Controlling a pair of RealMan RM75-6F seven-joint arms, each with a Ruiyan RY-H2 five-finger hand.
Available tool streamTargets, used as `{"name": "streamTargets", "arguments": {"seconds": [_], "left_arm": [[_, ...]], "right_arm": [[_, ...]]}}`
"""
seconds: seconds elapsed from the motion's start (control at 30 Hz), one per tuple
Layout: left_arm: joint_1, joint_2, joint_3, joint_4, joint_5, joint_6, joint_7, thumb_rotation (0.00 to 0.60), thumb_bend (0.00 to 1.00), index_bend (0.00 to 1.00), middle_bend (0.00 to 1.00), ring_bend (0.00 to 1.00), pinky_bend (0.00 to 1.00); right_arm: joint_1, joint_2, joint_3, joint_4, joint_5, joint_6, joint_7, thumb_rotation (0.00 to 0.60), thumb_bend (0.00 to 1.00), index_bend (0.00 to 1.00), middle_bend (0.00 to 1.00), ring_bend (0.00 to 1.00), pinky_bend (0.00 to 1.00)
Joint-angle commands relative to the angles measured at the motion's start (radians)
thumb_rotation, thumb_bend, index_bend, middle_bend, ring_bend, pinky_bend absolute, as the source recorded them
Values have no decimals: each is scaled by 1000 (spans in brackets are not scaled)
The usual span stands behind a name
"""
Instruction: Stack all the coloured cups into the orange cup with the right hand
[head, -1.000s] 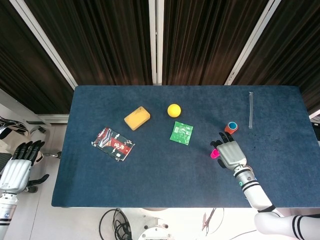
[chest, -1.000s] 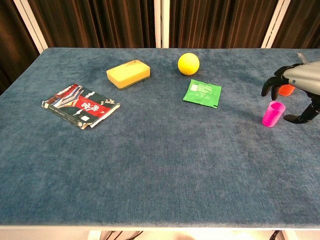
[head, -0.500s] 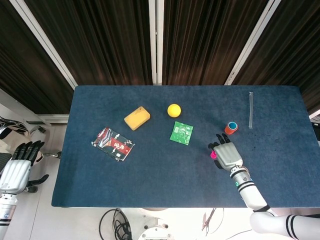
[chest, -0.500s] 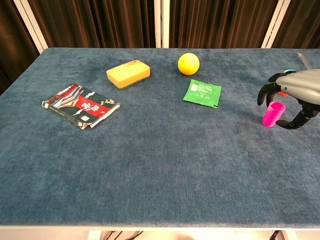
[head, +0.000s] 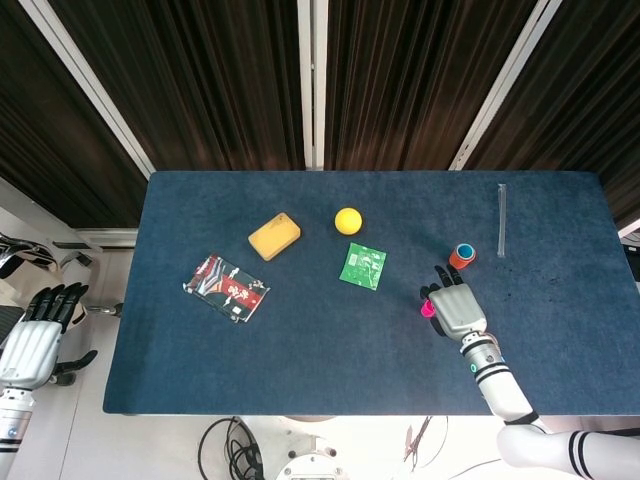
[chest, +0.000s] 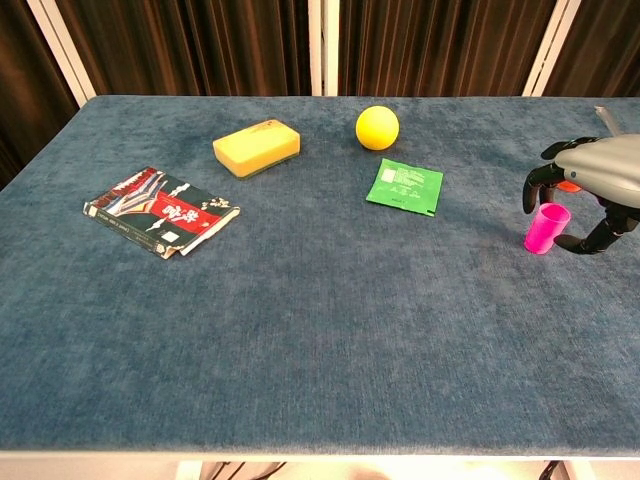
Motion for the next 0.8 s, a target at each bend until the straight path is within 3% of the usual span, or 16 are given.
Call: {"name": "streamTargets", "arguments": {"seconds": [0.03,0.8], "left_arm": [[0,-1,0,1,-1,-1,0,600,157,71,61,0,0],[7,1,1,4,-3,4,-10,600,158,71,61,0,0]], "right_arm": [[0,-3,2,1,-2,1,1,600,315,369,378,45,0],[-14,-24,15,9,-13,33,-1,600,327,478,448,104,0]]}}
